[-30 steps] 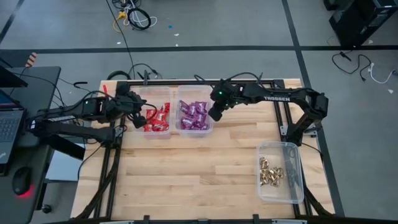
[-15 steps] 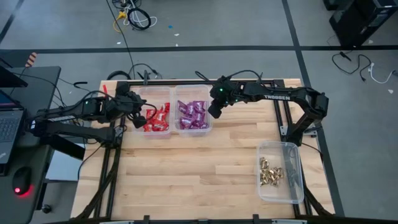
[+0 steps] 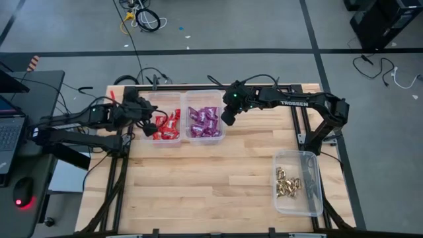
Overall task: Sort candy
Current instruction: Move the transparent bin into the top center, then move the bottom right transparent bin to the right of the top center transparent bin
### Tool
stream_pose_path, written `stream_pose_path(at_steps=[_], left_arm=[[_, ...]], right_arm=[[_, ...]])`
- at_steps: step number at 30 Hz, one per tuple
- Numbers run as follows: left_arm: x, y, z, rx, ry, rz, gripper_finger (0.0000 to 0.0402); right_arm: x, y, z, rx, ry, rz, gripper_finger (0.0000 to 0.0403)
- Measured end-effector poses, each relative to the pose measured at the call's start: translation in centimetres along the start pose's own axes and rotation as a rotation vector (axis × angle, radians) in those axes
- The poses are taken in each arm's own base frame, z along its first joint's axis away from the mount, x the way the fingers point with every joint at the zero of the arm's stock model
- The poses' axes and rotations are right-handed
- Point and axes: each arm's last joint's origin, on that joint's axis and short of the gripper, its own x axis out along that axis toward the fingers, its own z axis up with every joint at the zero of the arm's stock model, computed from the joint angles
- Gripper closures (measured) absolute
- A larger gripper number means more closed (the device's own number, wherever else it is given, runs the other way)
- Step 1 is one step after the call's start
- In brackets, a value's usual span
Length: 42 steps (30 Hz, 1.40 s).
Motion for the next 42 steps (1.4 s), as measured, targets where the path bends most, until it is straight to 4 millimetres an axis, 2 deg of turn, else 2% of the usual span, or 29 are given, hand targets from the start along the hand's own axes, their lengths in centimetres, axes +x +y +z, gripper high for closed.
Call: stream_pose_path(at_steps=[8,15,18,21,27,30,35,39,42], left_arm=[[0.4,-0.3,-0.5,0.011,0.017,-0.001,0.0401],[0.4,-0.3,-0.5,0.01,0.016,-0.001,0.0401],[0.4,-0.5,-0.4,0.014,0.012,-0.018,0.0401],[0.3,-0.7,-0.4,0.023,0.004,-0.037,0.0401],[0.0,-1.3,0.1,0.006,-0.057,-0.12,0.0401],[-0.1,-1.6,0.3,-0.012,-0.089,-0.146,0.0401],[0.2,-2.5,0.2,-0.025,-0.127,-0.174,0.0401],[0.5,-2.9,0.2,0.0,-0.155,-0.182,0.0401],[0.6,-3.1,0.2,0.038,-0.177,-0.18,0.0401]], right_arm=[[-0.2,-0.1,-0.2,0.016,0.013,-0.028,0.0403],[-1.1,-0.2,-0.7,0.04,0.071,-0.069,0.0403],[-2.2,0.2,-1.1,0.039,0.105,-0.093,0.0403],[-4.2,0.8,-1.4,0.046,0.131,-0.133,0.0403],[-9.8,1.9,-2.8,0.133,0.231,-0.162,0.0403],[-12.4,2.5,-4.6,0.145,0.348,-0.132,0.0403],[-16.8,3.8,-8.8,0.133,0.572,-0.067,0.0403],[-19.8,5.2,-11.0,0.195,0.554,0.001,0.0403],[-21.1,6.6,-12.2,0.21,0.536,0.066,0.0403]])
